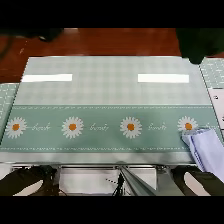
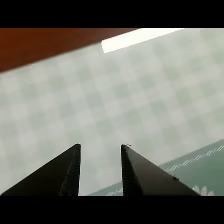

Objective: Fold the shirts.

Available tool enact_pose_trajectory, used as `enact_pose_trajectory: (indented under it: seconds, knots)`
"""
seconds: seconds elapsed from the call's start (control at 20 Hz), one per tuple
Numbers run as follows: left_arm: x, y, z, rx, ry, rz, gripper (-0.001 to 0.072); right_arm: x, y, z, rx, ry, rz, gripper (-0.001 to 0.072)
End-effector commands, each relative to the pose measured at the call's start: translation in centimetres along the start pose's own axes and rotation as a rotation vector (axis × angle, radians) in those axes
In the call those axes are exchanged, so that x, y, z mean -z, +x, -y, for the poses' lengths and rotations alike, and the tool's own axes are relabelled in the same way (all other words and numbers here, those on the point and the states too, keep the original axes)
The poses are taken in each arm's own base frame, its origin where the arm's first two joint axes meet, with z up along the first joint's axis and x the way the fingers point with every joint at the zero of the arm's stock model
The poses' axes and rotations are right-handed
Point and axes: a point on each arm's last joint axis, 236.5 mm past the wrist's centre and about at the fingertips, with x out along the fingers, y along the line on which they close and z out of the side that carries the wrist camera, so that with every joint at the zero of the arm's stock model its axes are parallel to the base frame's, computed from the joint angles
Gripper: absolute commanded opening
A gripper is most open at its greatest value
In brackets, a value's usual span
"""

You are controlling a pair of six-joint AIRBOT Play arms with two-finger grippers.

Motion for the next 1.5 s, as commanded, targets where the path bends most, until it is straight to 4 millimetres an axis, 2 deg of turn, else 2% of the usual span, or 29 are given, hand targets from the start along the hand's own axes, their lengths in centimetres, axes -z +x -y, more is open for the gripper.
enact_pose_trajectory:
  seconds: [0.0,0.05,0.15,0.25,0.3,0.4,0.55,0.65,0.75,0.9,1.0,1.1,1.15,1.25,1.35,1.45]
  knots:
    - [-3.5,-8.8,0.4,0.031,-0.004,0.194,0.0327,-6.0,-9.3,-6.0,-0.154,0.013,0.123,0.0018]
    - [-3.3,-10.1,0.3,0.032,-0.004,0.204,0.0327,-5.6,-10.7,-7.1,-0.189,0.015,0.093,0.0018]
    - [-1.9,-11.2,0.2,0.028,-0.005,0.163,0.0328,-2.8,-12.4,-8.8,-0.249,0.007,-0.036,0.0018]
    - [0.7,-10.6,-0.1,0.018,-0.004,0.051,0.0328,1.5,-13.0,-10.6,-0.325,0.01,-0.223,0.0018]
    - [1.8,-10.2,-0.1,0.014,-0.004,0.002,0.0328,3.9,-13.4,-12.2,-0.394,0.027,-0.329,0.0017]
    - [3.3,-8.8,-0.3,0.007,-0.002,-0.062,0.0328,8.2,-14.0,-15.3,-0.52,0.029,-0.514,0.0017]
    - [6.5,-5.7,-0.5,-0.004,0.0,-0.18,0.0328,13.9,-13.1,-18.9,-0.62,-0.054,-0.698,0.0018]
    - [9.5,-3.4,-0.7,-0.013,0.002,-0.28,0.0328,17.6,-11.8,-22.3,-0.681,-0.109,-0.772,0.0018]
    - [12.7,-1.4,-0.9,-0.023,0.005,-0.38,0.0328,22.2,-10.7,-25.3,-0.722,-0.161,-0.852,0.0018]
    - [17.0,0.8,-0.7,-0.013,0.001,-0.503,0.0328,30.0,-10.5,-28.1,-0.757,-0.213,-1.028,0.0018]
    - [19.3,2.4,0.2,0.027,-0.013,-0.552,0.0328,34.9,-10.6,-28.3,-0.749,-0.249,-1.137,0.0018]
    - [21.3,4.0,1.3,0.074,-0.038,-0.579,0.0328,39.1,-10.3,-27.3,-0.713,-0.289,-1.225,0.0018]
    - [22.4,4.8,2.1,0.104,-0.056,-0.591,0.0328,40.9,-10.1,-26.4,-0.687,-0.325,-1.256,0.0018]
    - [24.4,6.2,3.3,0.16,-0.08,-0.61,0.0329,43.0,-9.7,-25.3,-0.65,-0.375,-1.291,0.0028]
    - [26.4,7.2,3.8,0.182,-0.093,-0.632,0.0341,43.2,-9.1,-24.6,-0.628,-0.415,-1.279,0.0359]
    - [28.5,7.6,3.6,0.182,-0.076,-0.675,0.0341,42.1,-8.0,-22.6,-0.575,-0.505,-1.234,0.0447]
